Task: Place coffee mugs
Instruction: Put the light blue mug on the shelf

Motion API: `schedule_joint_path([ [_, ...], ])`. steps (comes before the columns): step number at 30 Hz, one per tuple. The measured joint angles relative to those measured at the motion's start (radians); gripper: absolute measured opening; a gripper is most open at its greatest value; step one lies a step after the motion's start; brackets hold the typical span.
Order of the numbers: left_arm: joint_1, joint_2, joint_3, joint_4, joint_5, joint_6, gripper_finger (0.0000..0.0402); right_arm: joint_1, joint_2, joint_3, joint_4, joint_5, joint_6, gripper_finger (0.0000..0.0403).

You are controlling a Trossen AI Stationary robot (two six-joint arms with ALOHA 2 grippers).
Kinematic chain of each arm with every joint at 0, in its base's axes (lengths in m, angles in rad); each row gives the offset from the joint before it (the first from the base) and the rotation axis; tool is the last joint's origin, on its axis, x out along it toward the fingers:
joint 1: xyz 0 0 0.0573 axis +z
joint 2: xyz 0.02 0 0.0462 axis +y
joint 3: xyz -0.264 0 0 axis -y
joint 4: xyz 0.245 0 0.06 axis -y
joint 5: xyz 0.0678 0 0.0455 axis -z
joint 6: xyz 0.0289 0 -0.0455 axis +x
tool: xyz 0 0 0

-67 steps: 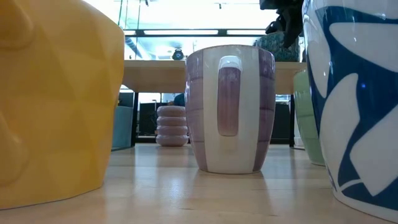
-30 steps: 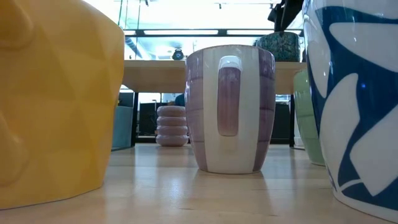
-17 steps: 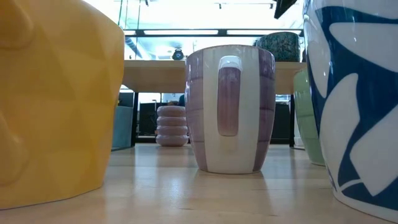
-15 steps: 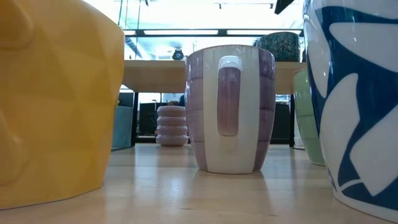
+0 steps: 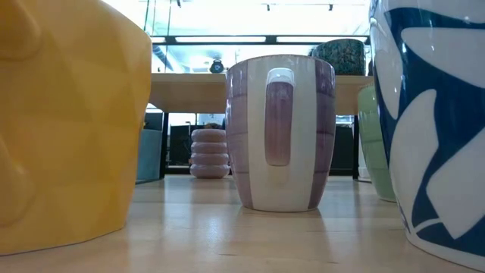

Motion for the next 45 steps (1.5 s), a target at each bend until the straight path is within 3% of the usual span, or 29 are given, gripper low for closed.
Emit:
schedule_joint_path([
  [5,0.208,0.129,0.049,-0.010,0.268,0.135,0.0120,0.003,0.000,0.000,0.018,0.000,-0.003,0.0223],
  [7,0.276,0.175,0.062,-0.010,0.329,0.192,0.0116,0.003,0.000,0.000,0.022,0.000,-0.003,0.0223],
  [14,0.431,0.280,0.112,-0.018,0.292,0.346,0.0114,0.003,0.000,-0.001,0.024,-0.025,0.004,0.0223],
  [22,0.553,0.354,0.161,-0.060,0.516,0.464,0.0114,0.003,0.000,-0.002,0.052,-0.026,0.001,0.0223],
  [31,0.577,0.386,0.161,-0.124,0.516,0.732,0.0114,0.003,0.000,-0.002,0.080,-0.027,0.013,0.0223],
  [37,0.577,0.397,0.160,-0.190,0.492,0.688,0.0114,0.003,0.000,-0.002,0.089,-0.027,0.023,0.0223],
  [45,0.577,0.400,0.125,-0.133,0.620,0.782,0.0114,0.003,0.000,-0.002,0.091,-0.030,0.032,0.0223],
])
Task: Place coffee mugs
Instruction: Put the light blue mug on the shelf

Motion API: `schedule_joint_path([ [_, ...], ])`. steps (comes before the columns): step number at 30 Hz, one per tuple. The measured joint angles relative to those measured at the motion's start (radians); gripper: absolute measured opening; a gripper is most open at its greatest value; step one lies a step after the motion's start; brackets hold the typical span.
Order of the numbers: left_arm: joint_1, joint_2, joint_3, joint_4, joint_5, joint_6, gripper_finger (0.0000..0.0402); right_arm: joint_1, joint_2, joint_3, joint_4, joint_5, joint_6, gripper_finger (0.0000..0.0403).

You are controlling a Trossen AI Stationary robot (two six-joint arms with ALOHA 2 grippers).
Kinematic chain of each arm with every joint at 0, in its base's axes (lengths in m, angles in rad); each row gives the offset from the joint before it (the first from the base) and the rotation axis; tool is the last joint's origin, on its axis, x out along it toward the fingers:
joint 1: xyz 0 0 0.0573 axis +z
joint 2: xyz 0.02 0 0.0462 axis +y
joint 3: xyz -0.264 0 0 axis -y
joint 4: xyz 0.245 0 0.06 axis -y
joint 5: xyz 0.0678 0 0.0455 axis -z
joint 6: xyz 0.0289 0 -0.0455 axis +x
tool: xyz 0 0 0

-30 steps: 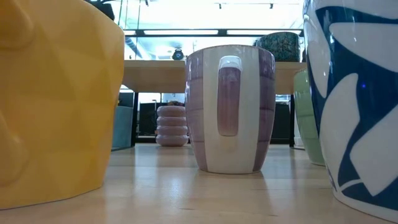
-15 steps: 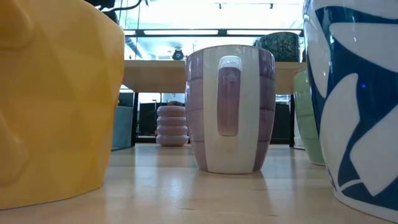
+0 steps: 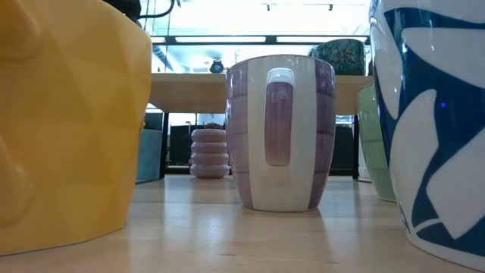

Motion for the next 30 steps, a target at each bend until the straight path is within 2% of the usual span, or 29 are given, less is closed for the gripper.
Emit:
schedule_joint_path([
  [7,0.005,0.000,-0.073,0.064,0.045,0.090,0.0114,0.000,0.000,0.000,0.000,-0.007,0.001,0.0223],
  [12,0.031,-0.001,-0.077,0.075,0.084,0.116,0.0114,0.000,0.000,0.000,0.000,-0.007,0.001,0.0223],
  [21,0.041,0.000,-0.077,0.077,0.088,0.242,0.0114,0.000,0.000,0.000,0.000,-0.007,0.000,0.0223],
  [26,0.041,0.000,-0.077,0.147,0.091,0.200,0.0114,0.000,0.000,0.000,0.001,-0.007,-0.001,0.0223],
  [30,0.061,0.000,-0.081,0.159,0.138,0.169,0.0114,0.000,0.000,0.000,0.001,-0.007,0.002,0.0223],
])
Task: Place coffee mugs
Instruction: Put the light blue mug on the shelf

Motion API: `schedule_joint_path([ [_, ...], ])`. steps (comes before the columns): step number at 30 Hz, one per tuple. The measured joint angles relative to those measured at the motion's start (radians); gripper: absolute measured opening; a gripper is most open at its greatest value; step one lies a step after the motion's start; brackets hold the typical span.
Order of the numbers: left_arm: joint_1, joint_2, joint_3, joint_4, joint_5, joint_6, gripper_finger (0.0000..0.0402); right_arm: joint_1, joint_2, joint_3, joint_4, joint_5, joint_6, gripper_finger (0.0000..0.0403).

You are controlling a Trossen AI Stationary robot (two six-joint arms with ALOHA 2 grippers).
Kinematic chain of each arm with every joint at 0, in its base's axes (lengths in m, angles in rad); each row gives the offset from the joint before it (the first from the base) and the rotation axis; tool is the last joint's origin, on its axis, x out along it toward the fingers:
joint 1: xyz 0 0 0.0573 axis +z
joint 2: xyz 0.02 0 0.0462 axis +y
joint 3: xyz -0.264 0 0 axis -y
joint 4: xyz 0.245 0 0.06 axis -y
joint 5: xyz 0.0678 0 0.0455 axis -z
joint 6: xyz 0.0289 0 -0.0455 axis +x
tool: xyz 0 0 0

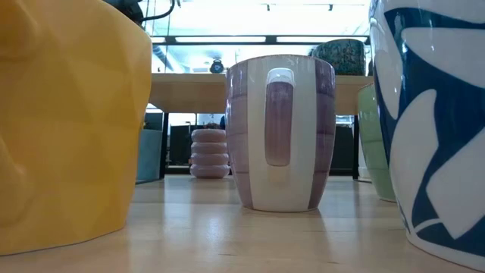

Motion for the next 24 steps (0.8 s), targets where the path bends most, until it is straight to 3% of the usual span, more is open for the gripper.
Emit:
schedule_joint_path([
  [8,0.059,0.001,-0.120,0.110,-0.040,-0.059,0.0114,0.011,0.000,0.000,0.000,0.000,-0.002,0.0223],
  [14,0.097,0.001,-0.127,0.104,-0.051,-0.142,0.0114,0.011,0.000,0.000,0.002,0.003,-0.003,0.0223],
  [24,0.042,0.047,-0.126,0.072,-0.078,-0.097,0.0114,0.011,0.000,0.000,0.023,0.003,-0.008,0.0223],
])
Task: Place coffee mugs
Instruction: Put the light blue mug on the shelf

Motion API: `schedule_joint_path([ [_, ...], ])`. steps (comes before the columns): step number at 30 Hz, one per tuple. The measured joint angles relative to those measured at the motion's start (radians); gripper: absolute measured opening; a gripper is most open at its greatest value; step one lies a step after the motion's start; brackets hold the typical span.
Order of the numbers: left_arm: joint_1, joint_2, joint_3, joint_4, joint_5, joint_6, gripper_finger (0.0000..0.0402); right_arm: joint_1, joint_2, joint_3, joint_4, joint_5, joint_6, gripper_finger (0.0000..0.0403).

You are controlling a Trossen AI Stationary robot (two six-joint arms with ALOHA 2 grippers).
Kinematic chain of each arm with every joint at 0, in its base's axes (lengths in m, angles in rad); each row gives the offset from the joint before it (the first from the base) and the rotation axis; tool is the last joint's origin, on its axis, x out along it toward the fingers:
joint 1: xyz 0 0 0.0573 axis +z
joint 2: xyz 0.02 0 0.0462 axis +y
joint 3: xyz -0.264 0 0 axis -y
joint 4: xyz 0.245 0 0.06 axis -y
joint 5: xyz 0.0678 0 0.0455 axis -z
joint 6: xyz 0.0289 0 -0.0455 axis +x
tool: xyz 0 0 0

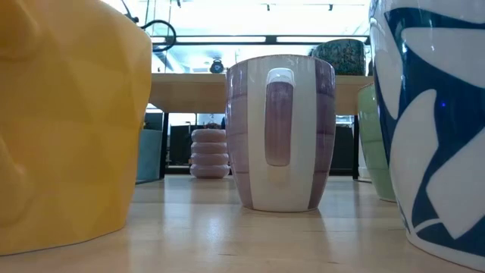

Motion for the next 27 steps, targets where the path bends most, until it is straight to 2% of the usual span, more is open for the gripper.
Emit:
schedule_joint_path([
  [5,-0.021,0.029,0.000,0.023,0.000,0.071,0.0114,0.000,0.000,0.000,0.000,0.000,0.000,0.0223],
  [12,-0.026,0.084,0.000,0.017,0.000,0.072,0.0114,0.000,0.000,0.000,-0.001,-0.004,0.000,0.0223],
  [18,-0.027,0.118,0.000,0.031,-0.044,0.069,0.0110,0.000,0.000,0.000,-0.001,-0.004,0.005,0.0223],
  [22,-0.027,0.118,0.001,0.022,-0.047,0.070,0.0084,0.000,0.000,0.000,-0.001,-0.004,0.005,0.0223],
  [27,-0.027,0.118,0.002,0.010,-0.054,0.078,0.0033,0.000,0.000,0.000,-0.002,-0.004,0.005,0.0223],
])
